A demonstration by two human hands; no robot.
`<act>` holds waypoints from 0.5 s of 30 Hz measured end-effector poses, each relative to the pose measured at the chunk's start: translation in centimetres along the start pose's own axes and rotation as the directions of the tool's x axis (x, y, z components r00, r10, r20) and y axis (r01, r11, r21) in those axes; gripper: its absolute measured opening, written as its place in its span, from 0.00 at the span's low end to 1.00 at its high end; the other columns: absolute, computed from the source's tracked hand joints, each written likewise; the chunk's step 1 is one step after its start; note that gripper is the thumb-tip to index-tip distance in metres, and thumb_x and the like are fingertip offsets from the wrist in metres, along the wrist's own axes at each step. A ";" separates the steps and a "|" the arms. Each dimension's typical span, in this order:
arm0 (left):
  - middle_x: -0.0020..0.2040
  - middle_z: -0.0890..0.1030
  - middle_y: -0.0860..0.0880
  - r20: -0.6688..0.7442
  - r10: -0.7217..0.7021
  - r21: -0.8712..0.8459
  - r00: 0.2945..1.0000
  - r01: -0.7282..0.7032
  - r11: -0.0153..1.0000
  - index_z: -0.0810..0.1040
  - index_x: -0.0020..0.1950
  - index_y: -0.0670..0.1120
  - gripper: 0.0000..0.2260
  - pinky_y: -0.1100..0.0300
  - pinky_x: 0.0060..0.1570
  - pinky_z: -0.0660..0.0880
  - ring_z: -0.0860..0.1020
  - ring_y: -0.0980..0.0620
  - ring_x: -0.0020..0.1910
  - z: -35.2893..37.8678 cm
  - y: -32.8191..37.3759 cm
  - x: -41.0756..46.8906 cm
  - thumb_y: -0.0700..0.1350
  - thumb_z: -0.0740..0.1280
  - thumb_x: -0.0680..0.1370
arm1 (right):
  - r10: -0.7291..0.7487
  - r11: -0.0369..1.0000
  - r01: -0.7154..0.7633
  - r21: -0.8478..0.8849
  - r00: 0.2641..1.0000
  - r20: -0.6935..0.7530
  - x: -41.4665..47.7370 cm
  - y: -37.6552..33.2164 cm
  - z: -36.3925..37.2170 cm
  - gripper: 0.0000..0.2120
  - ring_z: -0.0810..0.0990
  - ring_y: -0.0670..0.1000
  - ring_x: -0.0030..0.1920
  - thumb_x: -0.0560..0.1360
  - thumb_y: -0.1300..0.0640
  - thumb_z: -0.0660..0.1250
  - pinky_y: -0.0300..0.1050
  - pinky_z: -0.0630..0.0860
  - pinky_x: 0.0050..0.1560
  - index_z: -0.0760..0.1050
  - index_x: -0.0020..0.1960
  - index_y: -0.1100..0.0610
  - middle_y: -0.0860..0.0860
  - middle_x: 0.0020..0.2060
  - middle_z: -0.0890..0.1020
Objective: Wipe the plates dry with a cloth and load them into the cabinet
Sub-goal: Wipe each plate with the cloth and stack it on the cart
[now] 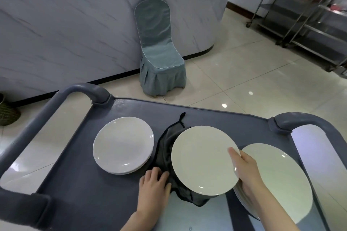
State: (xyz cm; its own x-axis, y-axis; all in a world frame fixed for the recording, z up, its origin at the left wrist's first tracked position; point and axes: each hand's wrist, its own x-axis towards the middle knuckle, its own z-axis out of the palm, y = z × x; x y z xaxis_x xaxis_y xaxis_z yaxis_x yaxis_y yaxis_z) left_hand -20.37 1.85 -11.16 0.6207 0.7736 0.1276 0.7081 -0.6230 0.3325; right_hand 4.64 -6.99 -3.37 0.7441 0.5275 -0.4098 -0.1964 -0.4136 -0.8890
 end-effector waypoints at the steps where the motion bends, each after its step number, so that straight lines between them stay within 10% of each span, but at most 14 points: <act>1: 0.40 0.79 0.51 0.017 0.046 -0.020 0.999 -0.046 0.999 0.83 0.42 0.50 0.15 0.55 0.35 0.78 0.80 0.47 0.37 0.1 0.5 -0.2 0.46 0.83 0.59 | -0.003 1.000 0.003 -0.009 1.000 0.001 0.0 -0.1 0.0 0.11 0.84 0.51 0.38 0.79 0.54 0.67 0.45 0.77 0.41 0.84 0.41 0.56 0.50 0.39 0.87; 4: 0.45 0.78 0.53 0.039 0.031 -0.038 0.999 -0.029 0.999 0.83 0.48 0.53 0.06 0.57 0.42 0.76 0.78 0.50 0.44 -0.1 0.7 0.0 0.50 0.75 0.72 | -0.011 0.999 0.011 -0.036 1.000 -0.001 -0.1 -0.2 -0.1 0.11 0.83 0.44 0.33 0.79 0.54 0.67 0.43 0.76 0.36 0.84 0.42 0.56 0.47 0.36 0.87; 8: 0.61 0.72 0.48 0.025 -0.361 -0.101 0.932 0.362 0.927 0.71 0.66 0.47 0.21 0.59 0.55 0.73 0.71 0.48 0.60 0.4 -0.6 0.8 0.55 0.67 0.78 | 0.003 0.999 -0.004 -0.037 1.000 -0.009 -0.2 -0.1 -0.6 0.11 0.83 0.44 0.31 0.79 0.54 0.67 0.42 0.76 0.34 0.83 0.42 0.58 0.48 0.35 0.86; 15: 0.41 0.73 0.51 0.297 -0.418 -0.471 0.858 0.513 0.718 0.69 0.37 0.46 0.10 0.60 0.41 0.67 0.70 0.51 0.43 -0.8 -0.9 3.2 0.41 0.70 0.73 | 0.030 0.999 -0.031 -0.023 0.999 -0.020 -0.6 0.2 -1.3 0.15 0.83 0.53 0.36 0.79 0.52 0.67 0.46 0.77 0.40 0.82 0.43 0.62 0.57 0.41 0.87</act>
State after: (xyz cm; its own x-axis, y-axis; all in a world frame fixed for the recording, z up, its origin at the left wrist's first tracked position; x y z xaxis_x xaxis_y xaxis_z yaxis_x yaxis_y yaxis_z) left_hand -19.28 4.92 -10.29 0.3366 0.8901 -0.3073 0.6683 0.0041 0.7439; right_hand 5.00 -8.36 -2.98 0.7505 0.4998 -0.4323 -0.2046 -0.4462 -0.8712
